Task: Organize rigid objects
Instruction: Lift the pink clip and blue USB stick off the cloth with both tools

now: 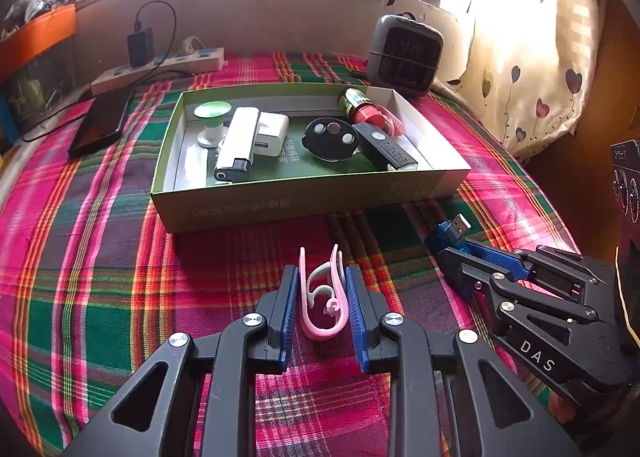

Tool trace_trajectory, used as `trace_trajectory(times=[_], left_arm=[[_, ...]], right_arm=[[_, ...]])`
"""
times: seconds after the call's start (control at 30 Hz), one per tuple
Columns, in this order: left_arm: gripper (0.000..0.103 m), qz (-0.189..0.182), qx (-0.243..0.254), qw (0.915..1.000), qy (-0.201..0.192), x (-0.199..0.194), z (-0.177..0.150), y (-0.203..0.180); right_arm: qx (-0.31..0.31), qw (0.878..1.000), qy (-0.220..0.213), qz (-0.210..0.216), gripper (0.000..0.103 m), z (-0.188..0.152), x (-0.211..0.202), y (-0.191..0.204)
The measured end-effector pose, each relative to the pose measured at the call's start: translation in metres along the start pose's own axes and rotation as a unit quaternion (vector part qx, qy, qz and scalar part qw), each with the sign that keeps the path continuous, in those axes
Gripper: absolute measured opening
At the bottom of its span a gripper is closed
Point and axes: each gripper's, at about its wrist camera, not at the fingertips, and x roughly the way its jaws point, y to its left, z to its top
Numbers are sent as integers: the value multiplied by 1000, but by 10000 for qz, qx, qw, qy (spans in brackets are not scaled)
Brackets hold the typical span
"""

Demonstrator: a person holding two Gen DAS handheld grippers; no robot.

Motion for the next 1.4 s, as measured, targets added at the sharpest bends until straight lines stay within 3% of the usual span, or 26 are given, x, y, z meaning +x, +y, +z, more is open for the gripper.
trace_trajectory(times=[0.9, 1.13, 1.23, 1.3, 1.4], left_arm=[[23, -119, 57, 9994, -322, -22, 18, 6], [23, -181, -9, 9995, -248, -17, 15, 10], [23, -194, 15, 9995, -232, -16, 14, 9], [23, -196, 1, 9995, -231, -16, 13, 9], [23, -197, -14, 9996, -222, -15, 12, 9]], right_arm=[[-37, 9989, -448, 93, 16, 20, -27, 3], [167, 9995, -108, 262, 17, 11, -16, -11], [118, 9995, -37, 302, 28, 8, -13, -7], [123, 9993, -46, 358, 46, 7, -12, -5], [49, 9996, 59, 270, 49, 6, -7, -2]])
